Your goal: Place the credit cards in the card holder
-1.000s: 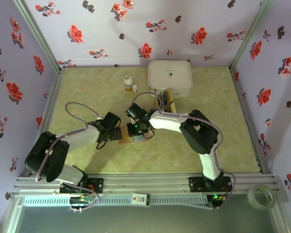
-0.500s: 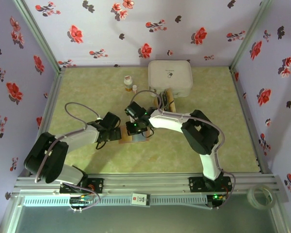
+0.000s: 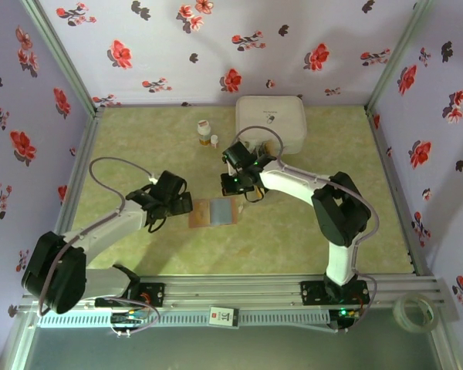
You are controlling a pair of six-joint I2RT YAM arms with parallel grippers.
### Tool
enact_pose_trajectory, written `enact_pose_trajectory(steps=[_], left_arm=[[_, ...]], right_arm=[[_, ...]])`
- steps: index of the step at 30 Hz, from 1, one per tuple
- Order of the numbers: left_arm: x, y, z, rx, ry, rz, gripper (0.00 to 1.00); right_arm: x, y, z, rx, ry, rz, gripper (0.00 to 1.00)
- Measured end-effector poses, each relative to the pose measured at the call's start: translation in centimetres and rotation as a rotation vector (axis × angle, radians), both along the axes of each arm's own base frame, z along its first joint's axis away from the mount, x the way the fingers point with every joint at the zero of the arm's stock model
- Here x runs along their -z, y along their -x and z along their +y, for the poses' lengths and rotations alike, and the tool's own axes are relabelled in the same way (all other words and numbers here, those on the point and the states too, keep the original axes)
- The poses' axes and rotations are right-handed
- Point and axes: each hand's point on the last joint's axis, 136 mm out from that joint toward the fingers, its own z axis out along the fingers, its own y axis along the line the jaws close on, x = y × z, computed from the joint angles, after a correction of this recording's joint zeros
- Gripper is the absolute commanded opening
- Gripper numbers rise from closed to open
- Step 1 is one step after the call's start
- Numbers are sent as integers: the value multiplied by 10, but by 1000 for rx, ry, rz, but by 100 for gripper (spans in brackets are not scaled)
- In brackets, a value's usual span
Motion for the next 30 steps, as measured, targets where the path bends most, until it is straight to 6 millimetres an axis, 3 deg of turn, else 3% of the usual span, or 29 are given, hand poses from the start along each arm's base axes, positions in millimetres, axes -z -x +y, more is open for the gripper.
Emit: enact_pose_trajectory(steps=[7,14,30], left_arm=[[-8,1,-34,84,38,-7,100],[6,3,-66,149,35,24,100],[23,3,-85,177,34,39,100]], right_arm=[[3,1,0,-19,5,1,0],[17,3,1,-25,15,28,0],[42,14,-2,-31,13,75,0]])
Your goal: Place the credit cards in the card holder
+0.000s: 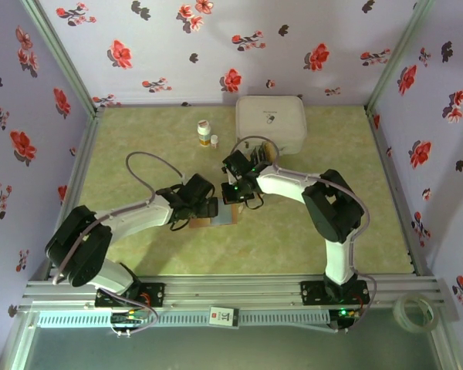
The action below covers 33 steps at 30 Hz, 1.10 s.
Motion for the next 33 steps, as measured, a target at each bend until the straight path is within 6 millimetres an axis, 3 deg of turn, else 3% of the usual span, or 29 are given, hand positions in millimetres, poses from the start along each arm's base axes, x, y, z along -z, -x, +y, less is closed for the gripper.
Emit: enact_pose_trajectory(steps=[7,30,33], left_arm=[[1,-2,-5,5,12,-11,100],[34,8,-2,28,-26,19,99],[35,8,-2,27,-26,16,98]], right_arm=[[14,5,8,-4,-1,24,0],[13,5,18,2,-30,14,0],[13,5,18,5,-32,16,11]])
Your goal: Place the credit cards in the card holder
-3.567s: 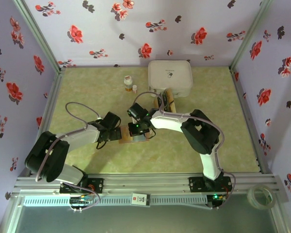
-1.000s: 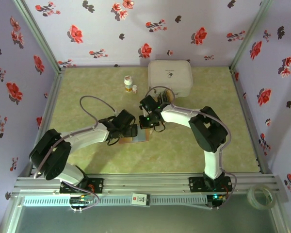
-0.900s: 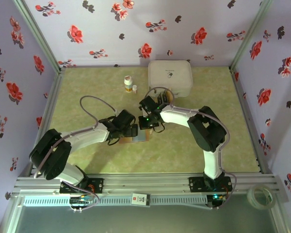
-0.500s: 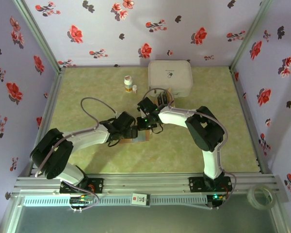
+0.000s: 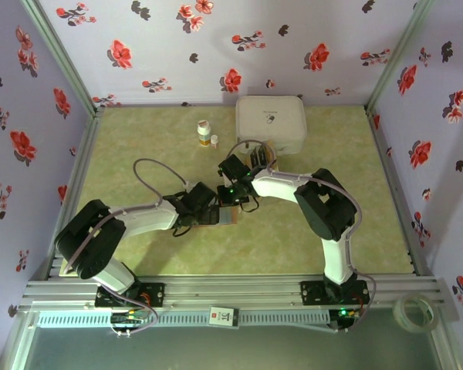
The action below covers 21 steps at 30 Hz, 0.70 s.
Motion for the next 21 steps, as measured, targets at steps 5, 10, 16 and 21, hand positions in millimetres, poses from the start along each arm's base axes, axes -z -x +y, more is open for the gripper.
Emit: enact_pose_trajectory(steps=[5,10,16,21], left_arm=[[1,0,1,0,-3,-7,97],[2,0,1,-2,-5,-14,97],[2,-1,1,-3,-6,-17,97],[2,-1,2,-3,-6,-18,96]], right_arm=[[-8,2,-1,21,-19,4,23],[-20,8,-7,51,-50,-3,26],[-14,10,-9,84,-65,8,28],[-14,9,-7,94,-80,11,29]])
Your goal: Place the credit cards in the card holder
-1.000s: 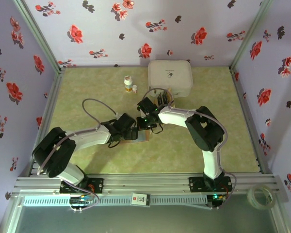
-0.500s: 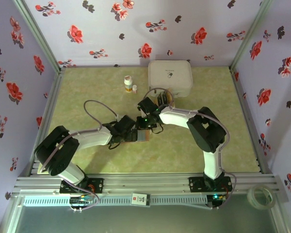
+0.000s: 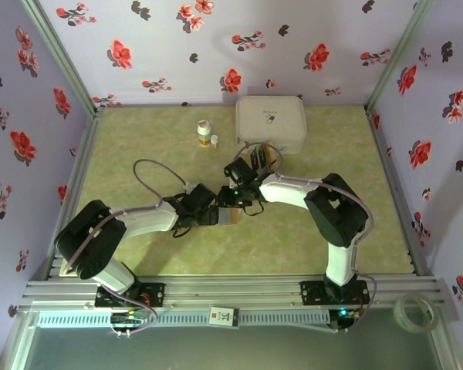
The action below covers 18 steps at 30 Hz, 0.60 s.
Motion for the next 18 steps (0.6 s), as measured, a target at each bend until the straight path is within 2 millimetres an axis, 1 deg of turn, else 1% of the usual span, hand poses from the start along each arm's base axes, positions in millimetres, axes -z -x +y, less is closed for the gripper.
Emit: enact_pose_trajectory(steps=[8,18], left_arm=[[0,0,0,0,0,-1,96],[0,0,0,-1,-1,-2,96]], right_arm=[[10,-3,3,11,-7,14,30],[6,-5,10,25,-63,31,29]])
